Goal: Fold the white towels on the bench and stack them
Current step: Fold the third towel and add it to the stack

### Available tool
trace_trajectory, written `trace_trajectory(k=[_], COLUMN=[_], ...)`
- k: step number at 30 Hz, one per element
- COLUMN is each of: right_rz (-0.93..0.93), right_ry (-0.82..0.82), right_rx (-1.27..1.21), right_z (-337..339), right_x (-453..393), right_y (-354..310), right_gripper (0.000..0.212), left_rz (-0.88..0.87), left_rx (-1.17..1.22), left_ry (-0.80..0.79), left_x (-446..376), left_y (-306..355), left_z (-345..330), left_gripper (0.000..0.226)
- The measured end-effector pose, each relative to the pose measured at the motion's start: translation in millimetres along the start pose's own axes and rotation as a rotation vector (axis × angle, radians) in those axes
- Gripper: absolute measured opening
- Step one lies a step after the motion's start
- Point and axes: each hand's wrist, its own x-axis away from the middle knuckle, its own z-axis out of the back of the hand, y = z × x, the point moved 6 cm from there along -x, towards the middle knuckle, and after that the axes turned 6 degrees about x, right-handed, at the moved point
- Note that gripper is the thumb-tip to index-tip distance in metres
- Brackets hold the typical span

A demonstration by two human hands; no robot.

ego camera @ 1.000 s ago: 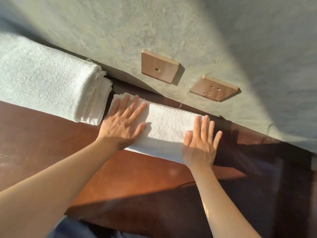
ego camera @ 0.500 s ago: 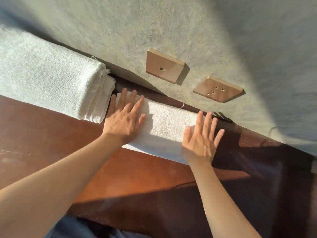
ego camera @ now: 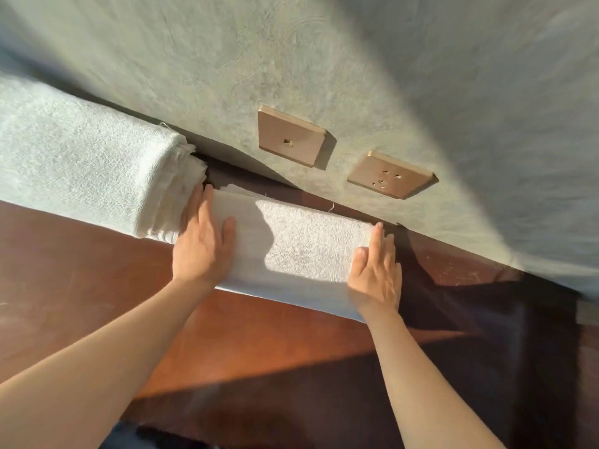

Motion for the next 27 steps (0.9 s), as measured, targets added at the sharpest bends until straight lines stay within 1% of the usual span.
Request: trace_trajectory(k=[2, 6, 7, 9, 11, 12, 15, 18, 20, 23, 25, 27], right_rz=[-0.04, -0.151, -0.172, -0.212, -0.252, -0.279, -0.392, -0.478, -0.511, -0.542, -0.508, -0.462], right_ry=[0.023, -0.063, -0.039, 0.021, 0.028, 0.014, -0.048, -0.162, -0.256, -0.368, -0.358, -0.32], right_rx=[-0.08, -0.178, -0.227, -0.313, -0.336, -0.344, -0.416, -0.533, -0.604, -0.821, -0.892, -0.902], right_z=[3, 0, 2, 9, 15, 17, 17, 15, 12, 3, 5, 17], right_x=[1, 2, 5, 12, 17, 19, 31, 56, 80, 115, 127, 132], right_y=[0, 5, 3, 0, 0, 2, 16, 25, 25, 7, -18, -51], right_gripper=[0.062, 0.069, 0.071, 0.073, 0.071, 0.07, 0.065, 0.056, 0.063, 0.069, 0.068, 0.066], left_rz=[0.08, 0.174, 0.222, 0.39, 0.529, 0.556, 0.542, 0.424, 0.363, 0.324, 0.306, 0.289], left_rx=[0.019, 0.106, 0.118, 0.194, 0.344, 0.417, 0.547, 0.598, 0.601, 0.581, 0.555, 0.565], left_ry=[0.017, 0.027, 0.0, -0.074, -0.146, -0.19, -0.33, -0.384, -0.388, -0.358, -0.339, -0.314], left_x=[11, 19, 20, 24, 31, 35, 55, 75, 85, 89, 86, 76], left_y=[-6, -12, -15, -19, -20, -18, -10, -6, -5, -11, -18, -27], left_z=[2, 9, 9, 9, 10, 11, 24, 46, 69, 109, 141, 175], left_gripper=[0.062, 0.054, 0.057, 0.066, 0.063, 0.064, 0.067, 0.061, 0.059, 0.074, 0.082, 0.088])
